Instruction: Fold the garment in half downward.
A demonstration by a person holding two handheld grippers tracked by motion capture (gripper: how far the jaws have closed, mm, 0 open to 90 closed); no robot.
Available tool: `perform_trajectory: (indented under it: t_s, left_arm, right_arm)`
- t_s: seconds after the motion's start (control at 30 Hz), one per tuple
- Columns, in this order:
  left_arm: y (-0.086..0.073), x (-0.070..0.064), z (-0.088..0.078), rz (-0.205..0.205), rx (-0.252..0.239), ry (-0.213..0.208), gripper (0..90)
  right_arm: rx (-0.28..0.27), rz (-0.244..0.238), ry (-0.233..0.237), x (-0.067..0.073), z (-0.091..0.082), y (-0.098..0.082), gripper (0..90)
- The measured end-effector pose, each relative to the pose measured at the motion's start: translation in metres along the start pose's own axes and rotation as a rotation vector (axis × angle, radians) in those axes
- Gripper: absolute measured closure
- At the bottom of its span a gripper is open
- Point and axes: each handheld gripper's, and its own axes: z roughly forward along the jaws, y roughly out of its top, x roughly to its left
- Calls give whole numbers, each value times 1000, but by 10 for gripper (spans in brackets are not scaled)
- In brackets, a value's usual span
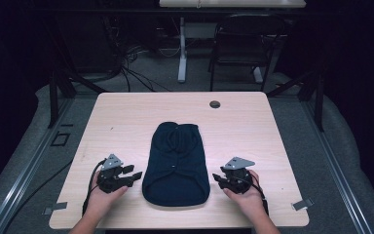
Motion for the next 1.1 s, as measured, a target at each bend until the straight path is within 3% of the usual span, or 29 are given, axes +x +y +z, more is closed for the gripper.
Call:
perform_trajectory:
  t_s: [0.1, 0.17, 0.3, 0.43, 0.5, 0.67, 0.8, 0.93, 1.0, 1.1]
  left_arm:
    - [0, -1, 0, -10, 3, 0, 513]
    - [1, 0, 0, 4, 6, -7, 514]
    - [8, 4, 4, -8, 11, -29, 517]
    - [21, 13, 6, -64, 3, -57, 542]
    - [24, 14, 7, -66, 4, -58, 544]
    - [48, 14, 23, -13, 19, -42, 531]
    - [59, 9, 40, 36, 51, -34, 538]
    - [65, 4, 60, 74, 81, -51, 600]
    - [65, 2, 70, 100, 105, -34, 629]
    - [65, -1, 81, 121, 135, -28, 648]
  right_arm:
    - [0, -5, 8, 1, 0, 0, 564]
    - [-2, -7, 14, 1, 2, 0, 564]
    - [30, -32, 39, 0, 6, 8, 569]
    - [41, -47, 74, -2, 9, 24, 593]
    - [46, -65, 77, -2, 11, 29, 594]
    - [79, -73, 83, -5, 25, 53, 582]
    - [91, -73, 52, -9, 39, 66, 576]
    - [119, -64, 89, -11, 57, 73, 635]
    - [119, -79, 71, -10, 64, 74, 654]
    - [109, -64, 74, -12, 72, 75, 664]
